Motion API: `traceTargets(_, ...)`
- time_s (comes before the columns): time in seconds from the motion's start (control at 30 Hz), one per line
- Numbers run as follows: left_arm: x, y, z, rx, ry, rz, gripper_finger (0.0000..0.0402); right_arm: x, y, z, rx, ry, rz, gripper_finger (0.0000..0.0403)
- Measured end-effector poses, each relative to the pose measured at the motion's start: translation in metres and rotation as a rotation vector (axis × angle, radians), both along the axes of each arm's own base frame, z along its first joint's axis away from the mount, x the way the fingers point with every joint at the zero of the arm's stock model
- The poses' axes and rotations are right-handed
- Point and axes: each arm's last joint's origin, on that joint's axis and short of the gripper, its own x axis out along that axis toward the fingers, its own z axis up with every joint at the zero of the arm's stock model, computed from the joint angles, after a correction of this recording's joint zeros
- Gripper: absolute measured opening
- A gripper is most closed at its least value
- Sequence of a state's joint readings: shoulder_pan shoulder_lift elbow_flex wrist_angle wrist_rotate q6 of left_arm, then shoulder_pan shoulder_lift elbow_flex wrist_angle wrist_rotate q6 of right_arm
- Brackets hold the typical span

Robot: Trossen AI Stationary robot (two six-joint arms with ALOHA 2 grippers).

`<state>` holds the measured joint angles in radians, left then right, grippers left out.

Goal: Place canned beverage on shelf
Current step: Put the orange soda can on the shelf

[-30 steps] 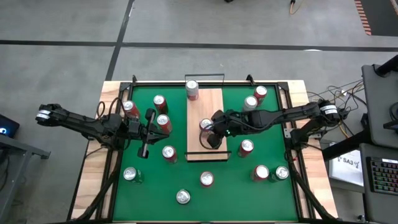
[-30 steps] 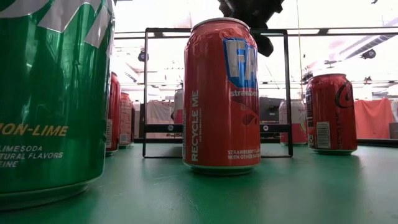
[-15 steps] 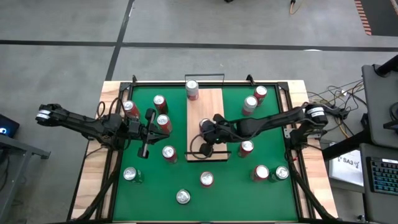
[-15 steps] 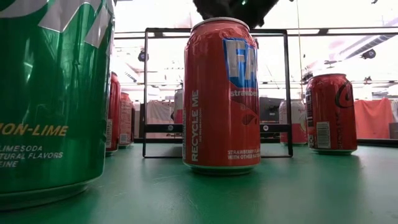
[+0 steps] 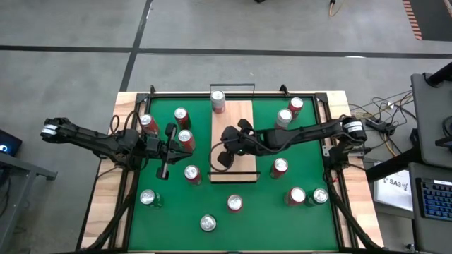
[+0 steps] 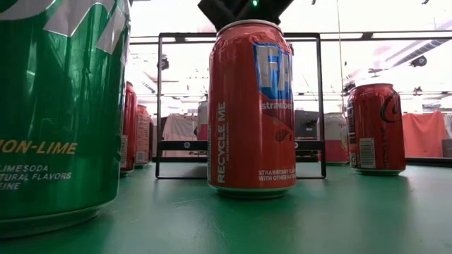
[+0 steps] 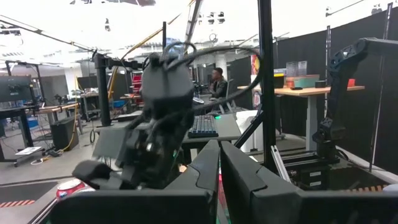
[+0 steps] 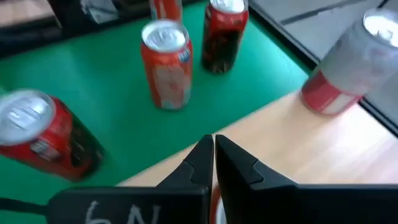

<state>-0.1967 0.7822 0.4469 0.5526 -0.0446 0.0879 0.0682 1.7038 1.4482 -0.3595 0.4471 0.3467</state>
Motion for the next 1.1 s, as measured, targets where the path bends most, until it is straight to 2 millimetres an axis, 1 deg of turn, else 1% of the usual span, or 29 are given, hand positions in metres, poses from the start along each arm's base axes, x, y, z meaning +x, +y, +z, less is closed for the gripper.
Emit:
traceTargets(0.17, 0.000, 0.000, 0.000, 0.000, 0.001, 0.000, 0.0000, -0.002, 0.000, 0.018, -0.007, -0.031, 0.005, 0.0009)
traceTargets(0.27, 0.000, 0.000, 0.000, -0.002, 0.005, -0.001, 0.0000, -0.010, -0.002, 0.028, -0.033, -0.007, -0.031, 0.0009)
traceTargets(0.37, 0.000, 0.000, -0.001, -0.002, 0.006, -0.001, 0.0000, -0.022, -0.006, 0.030, -0.063, 0.069, -0.096, 0.0009)
traceTargets(0.53, 0.000, 0.000, -0.001, -0.002, 0.008, -0.001, 0.0000, -0.036, -0.013, 0.020, -0.031, 0.178, -0.189, 0.0009)
traceTargets(0.7, 0.000, 0.000, -0.001, -0.002, 0.009, -0.001, 0.0000, -0.039, -0.012, 0.003, 0.009, 0.225, -0.214, 0.0009)
traceTargets(0.87, 0.001, 0.000, -0.001, -0.002, 0.011, -0.001, 0.0000, -0.039, -0.004, 0.000, 0.038, 0.218, -0.207, 0.0009)
traceTargets(1.1, 0.001, 0.000, -0.001, -0.001, 0.013, -0.001, 0.0000, -0.038, 0.014, 0.001, 0.057, 0.183, -0.175, 0.0009)
